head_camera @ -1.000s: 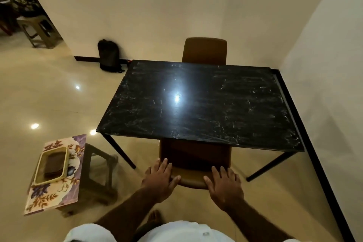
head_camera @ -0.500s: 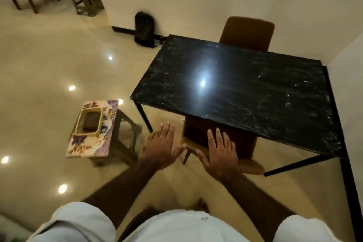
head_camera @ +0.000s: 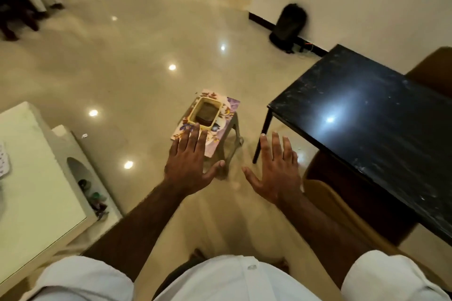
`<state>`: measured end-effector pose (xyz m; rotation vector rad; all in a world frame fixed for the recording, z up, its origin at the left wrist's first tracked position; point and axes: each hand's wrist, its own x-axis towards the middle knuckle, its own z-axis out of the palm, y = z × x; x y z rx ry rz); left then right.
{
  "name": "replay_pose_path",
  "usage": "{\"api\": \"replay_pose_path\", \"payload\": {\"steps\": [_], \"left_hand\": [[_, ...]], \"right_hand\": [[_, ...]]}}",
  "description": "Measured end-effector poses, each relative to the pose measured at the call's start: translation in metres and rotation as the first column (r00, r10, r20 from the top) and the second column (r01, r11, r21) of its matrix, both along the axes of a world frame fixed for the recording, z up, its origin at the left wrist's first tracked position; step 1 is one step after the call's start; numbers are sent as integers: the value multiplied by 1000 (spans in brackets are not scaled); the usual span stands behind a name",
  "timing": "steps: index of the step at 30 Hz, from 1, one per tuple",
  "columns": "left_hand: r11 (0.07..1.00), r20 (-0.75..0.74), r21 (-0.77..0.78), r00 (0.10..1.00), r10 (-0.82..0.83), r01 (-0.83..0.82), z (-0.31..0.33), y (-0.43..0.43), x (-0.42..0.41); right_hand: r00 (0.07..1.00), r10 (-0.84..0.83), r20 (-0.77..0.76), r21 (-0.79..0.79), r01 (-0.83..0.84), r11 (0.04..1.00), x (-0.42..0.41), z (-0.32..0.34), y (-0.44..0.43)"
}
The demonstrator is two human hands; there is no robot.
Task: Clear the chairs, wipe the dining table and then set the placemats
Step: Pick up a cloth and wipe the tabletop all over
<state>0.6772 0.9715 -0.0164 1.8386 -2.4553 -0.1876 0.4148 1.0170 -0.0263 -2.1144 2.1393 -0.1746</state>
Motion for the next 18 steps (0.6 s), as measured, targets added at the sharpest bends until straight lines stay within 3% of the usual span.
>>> {"api": "replay_pose_path", "payload": {"steps": [6, 18], "left_hand": [[997, 14, -31, 997, 73, -72, 4, -14, 118], [989, 27, -31, 989, 147, -146, -16, -120, 233]], "right_hand": [[999, 50, 1, -64, -50, 997, 102, 9, -45], [989, 146, 19, -104, -143, 984, 202, -8, -175]]}}
